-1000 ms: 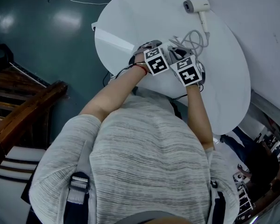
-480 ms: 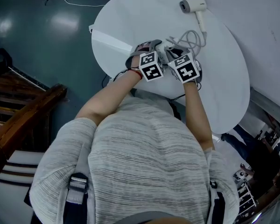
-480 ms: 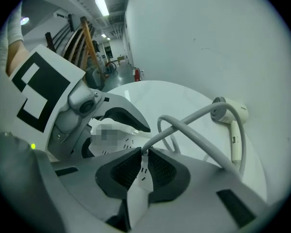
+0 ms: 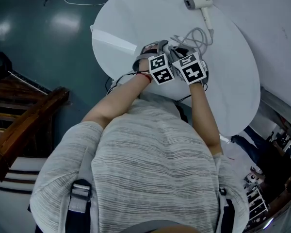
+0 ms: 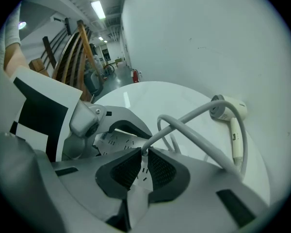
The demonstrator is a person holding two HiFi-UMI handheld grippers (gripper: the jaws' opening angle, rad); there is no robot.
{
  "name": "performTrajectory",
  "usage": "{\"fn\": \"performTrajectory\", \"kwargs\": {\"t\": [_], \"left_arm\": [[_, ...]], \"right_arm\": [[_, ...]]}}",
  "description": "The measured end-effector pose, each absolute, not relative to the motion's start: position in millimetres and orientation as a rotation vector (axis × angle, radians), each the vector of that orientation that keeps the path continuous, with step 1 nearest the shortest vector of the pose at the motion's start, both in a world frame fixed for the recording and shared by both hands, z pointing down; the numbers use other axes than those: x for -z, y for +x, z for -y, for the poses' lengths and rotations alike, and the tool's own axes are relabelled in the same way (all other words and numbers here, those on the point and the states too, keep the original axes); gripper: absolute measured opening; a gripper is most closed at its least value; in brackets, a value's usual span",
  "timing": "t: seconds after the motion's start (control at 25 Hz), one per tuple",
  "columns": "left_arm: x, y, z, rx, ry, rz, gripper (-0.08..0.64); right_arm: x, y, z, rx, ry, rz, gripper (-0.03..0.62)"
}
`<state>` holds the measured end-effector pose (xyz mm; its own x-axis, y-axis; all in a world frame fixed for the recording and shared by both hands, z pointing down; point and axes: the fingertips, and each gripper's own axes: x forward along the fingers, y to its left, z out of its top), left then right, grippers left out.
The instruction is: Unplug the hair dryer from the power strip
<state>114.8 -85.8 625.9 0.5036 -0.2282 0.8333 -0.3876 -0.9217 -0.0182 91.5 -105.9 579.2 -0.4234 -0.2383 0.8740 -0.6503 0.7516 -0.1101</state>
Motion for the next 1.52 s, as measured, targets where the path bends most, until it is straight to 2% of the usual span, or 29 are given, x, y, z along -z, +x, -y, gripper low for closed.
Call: {"fn": "performTrajectory", "kwargs": {"t": [0.6,0.64,0.92,1.28,1.52], "left_arm": [[-631,121,82,-1.363,2.518,0.486,0.459],[-631,121,82,-1.355,2.513,0.488,0.459],[-636,119,82,-1.344,2.508,0.481,0.460],[-632,118,80,-1.331,2.536,0.436,0.463],[-600,116,91,-1.136,2.642,0.477,0.463]], "right_arm": [[-573,99,98,-0.554,0.653,1.962,0.052],[-565,99,102,-0.563,0.672,1.994,0.035],[-468,119,140,-0.486,0.822,2.159,0.035],[-479,166,124,-0.579,0.991,2.112,0.035],[-510,176,95,-0.745,0.996,2.101,0.037]]}}
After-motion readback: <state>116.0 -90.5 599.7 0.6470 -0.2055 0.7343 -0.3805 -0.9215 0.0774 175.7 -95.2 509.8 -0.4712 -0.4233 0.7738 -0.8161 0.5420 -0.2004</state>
